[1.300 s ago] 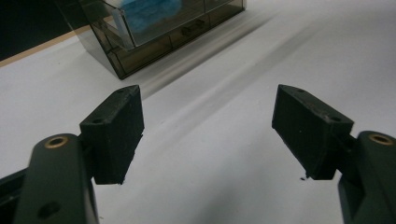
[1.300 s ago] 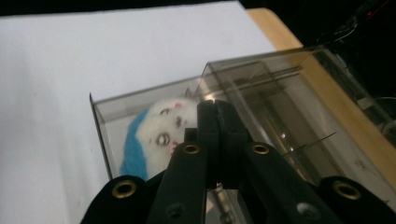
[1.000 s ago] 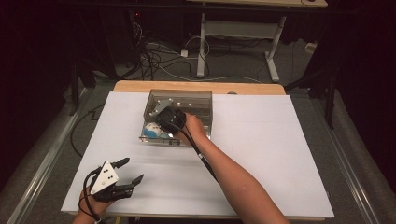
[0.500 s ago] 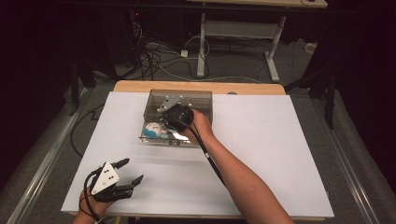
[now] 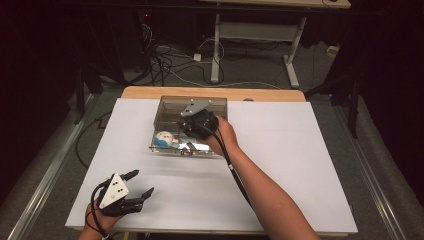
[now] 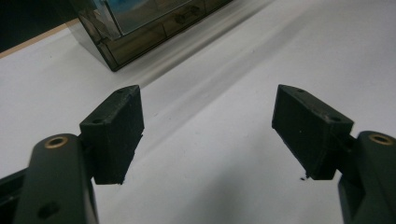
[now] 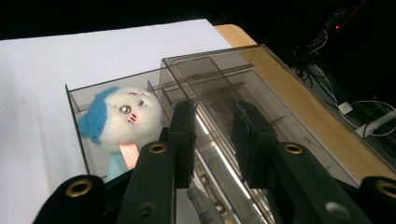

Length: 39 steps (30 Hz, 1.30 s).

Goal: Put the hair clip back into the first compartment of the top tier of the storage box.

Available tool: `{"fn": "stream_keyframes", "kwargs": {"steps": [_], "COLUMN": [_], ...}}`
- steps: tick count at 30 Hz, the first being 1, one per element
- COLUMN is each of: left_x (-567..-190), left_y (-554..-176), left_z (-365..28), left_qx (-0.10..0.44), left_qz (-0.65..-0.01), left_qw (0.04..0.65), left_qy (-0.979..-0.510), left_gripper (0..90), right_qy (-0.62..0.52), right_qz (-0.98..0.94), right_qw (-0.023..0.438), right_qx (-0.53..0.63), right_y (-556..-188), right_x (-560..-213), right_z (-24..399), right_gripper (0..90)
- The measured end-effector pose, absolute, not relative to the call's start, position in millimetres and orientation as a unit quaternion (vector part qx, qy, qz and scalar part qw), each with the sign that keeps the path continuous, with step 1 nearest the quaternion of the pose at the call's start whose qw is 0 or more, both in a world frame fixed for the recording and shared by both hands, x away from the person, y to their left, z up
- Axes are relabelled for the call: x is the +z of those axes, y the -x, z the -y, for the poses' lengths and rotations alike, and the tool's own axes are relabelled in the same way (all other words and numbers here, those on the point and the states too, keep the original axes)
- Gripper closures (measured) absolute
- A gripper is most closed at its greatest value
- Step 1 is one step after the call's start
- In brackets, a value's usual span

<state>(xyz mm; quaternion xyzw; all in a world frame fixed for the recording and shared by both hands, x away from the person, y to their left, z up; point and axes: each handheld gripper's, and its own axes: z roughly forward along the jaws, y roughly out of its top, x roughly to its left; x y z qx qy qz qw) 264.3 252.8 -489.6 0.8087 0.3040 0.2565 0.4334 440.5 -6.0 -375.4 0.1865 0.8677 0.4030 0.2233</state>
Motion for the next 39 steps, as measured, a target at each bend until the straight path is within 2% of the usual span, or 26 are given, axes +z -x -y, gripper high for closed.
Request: {"fn": "stream_keyframes", "kwargs": {"steps": [14, 24, 39], "left_x": [-490, -490, -491], "left_y": [-265, -265, -266], "left_z": [-252, -252, -251], "left_qx": [0.259, 0.260, 0.259], "left_qz": [-0.307, -0.307, -0.308], "left_qw": [0.427, 0.426, 0.424], "left_qy": [-0.810, -0.810, -0.811], "left_gripper": [24.3, 24.3, 24.3], "right_qy": [-0.205, -0.217, -0.239], "right_qz": [-0.853, -0.842, -0.822], "right_qw": [0.233, 0.245, 0.270], "right_qx": [0.421, 0.430, 0.441], "right_y": [-441, -439, -438], "right_x": [-369, -364, -358], "right_z": [33, 48, 73], "right_gripper": [63.6, 55.0, 31.0]}}
